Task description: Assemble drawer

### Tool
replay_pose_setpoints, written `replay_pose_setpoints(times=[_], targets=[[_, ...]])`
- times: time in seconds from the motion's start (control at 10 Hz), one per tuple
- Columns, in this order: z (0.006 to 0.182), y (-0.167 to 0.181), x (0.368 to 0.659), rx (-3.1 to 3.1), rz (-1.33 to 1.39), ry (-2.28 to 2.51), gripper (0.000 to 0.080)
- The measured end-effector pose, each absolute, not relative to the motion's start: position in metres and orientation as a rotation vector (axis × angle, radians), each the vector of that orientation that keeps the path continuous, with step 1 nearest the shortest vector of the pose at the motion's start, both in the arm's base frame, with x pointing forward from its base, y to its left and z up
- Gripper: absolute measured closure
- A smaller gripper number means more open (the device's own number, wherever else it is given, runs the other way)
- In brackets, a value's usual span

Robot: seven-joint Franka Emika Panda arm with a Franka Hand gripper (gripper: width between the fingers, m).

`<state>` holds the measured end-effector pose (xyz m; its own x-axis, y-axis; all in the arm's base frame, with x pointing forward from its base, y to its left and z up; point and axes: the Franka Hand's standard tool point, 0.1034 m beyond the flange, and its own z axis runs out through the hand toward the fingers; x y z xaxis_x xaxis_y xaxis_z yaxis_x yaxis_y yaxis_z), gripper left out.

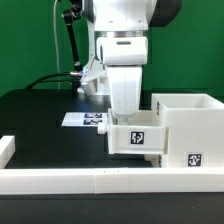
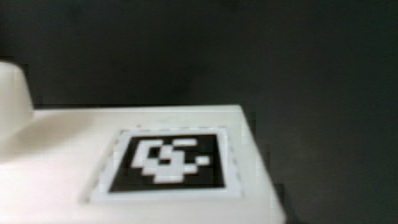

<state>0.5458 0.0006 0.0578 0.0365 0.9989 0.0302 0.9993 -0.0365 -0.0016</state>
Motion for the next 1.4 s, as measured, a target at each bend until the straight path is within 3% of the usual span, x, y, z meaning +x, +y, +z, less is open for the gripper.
replay_pose_setpoints(times=[1.2, 1.3, 1.4], targets=[[0.056, 0.014, 0.548, -2.214, -0.040, -2.183, 0.0755], [0.056, 0.014, 0.547, -2.214, -0.039, -2.183, 0.0669], [0.056, 0.014, 0.547, -2.214, -0.039, -2.183, 0.0669]])
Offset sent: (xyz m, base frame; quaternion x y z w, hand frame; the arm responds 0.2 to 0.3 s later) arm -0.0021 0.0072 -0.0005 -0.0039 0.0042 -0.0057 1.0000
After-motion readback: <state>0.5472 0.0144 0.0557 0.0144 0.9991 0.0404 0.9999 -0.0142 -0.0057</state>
